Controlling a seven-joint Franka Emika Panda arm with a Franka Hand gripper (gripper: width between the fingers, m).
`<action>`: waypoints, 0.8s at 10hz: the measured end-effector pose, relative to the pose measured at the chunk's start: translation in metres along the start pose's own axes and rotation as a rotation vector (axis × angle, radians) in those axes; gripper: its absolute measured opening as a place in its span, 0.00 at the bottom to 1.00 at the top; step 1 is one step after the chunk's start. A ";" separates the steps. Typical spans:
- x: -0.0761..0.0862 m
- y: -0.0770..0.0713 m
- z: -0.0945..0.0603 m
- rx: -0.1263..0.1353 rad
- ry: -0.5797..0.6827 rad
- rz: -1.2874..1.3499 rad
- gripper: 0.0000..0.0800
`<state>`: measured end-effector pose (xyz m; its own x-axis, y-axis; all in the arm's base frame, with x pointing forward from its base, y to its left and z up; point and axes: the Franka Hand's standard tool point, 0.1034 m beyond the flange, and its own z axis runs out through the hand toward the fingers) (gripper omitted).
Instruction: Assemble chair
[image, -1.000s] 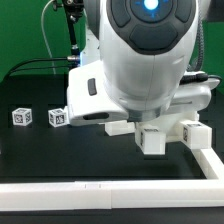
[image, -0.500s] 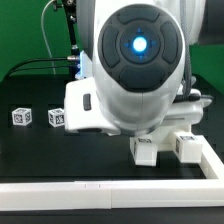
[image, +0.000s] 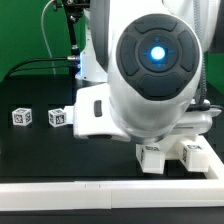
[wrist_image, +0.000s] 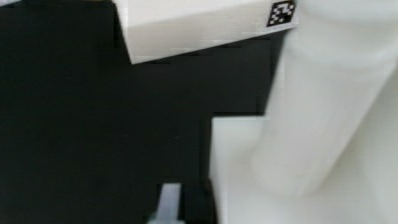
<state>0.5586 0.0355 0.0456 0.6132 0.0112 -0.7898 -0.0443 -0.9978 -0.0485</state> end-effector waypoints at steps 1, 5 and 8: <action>0.000 0.000 0.000 0.000 0.000 0.000 0.04; 0.001 0.001 0.002 0.000 -0.002 0.000 0.33; 0.002 0.001 0.001 0.001 0.003 0.000 0.72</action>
Offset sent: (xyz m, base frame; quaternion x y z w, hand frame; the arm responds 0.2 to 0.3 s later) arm 0.0000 0.0000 0.0000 0.0000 0.0000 0.0000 1.0000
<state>0.5589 0.0345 0.0430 0.6153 0.0110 -0.7882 -0.0447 -0.9978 -0.0488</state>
